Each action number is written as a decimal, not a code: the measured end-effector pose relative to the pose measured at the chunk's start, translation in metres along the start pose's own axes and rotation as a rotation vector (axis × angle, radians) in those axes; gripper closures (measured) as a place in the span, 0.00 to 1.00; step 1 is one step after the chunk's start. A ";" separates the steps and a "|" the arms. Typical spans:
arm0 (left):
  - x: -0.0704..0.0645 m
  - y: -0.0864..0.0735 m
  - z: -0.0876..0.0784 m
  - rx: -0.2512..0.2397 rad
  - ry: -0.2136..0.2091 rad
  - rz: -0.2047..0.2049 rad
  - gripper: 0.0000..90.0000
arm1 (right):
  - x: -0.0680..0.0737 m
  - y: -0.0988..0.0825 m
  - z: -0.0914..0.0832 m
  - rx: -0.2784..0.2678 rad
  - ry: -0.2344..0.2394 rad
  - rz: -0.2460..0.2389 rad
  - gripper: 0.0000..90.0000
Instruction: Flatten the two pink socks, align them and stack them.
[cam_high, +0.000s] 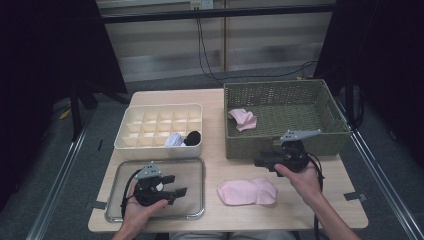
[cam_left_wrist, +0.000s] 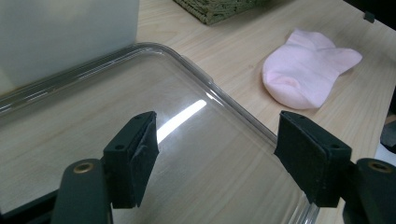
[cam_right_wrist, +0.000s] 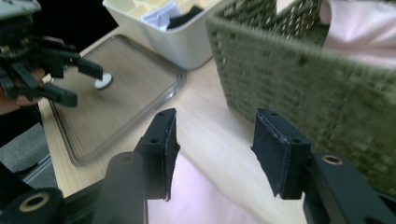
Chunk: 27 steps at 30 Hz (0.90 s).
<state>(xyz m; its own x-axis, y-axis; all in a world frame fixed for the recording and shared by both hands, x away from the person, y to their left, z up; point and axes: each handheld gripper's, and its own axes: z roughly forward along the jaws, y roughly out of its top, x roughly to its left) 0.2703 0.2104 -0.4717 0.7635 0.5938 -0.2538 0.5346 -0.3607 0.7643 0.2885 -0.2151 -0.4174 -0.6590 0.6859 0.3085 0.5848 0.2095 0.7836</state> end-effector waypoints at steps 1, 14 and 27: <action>0.001 -0.001 0.000 -0.004 -0.004 0.005 0.33 | 0.000 0.004 -0.001 -0.002 -0.001 -0.008 0.56; 0.002 -0.002 -0.002 -0.008 -0.005 0.003 0.33 | -0.017 0.046 -0.004 -0.034 -0.001 -0.025 0.57; -0.001 -0.001 -0.003 -0.010 -0.001 0.015 0.33 | -0.039 0.062 0.004 -0.022 -0.014 -0.004 0.55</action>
<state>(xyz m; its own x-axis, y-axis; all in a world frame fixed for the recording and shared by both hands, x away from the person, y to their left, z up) 0.2682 0.2127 -0.4701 0.7718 0.5876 -0.2431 0.5195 -0.3623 0.7738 0.3522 -0.2259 -0.3834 -0.6543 0.6951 0.2979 0.5716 0.1966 0.7967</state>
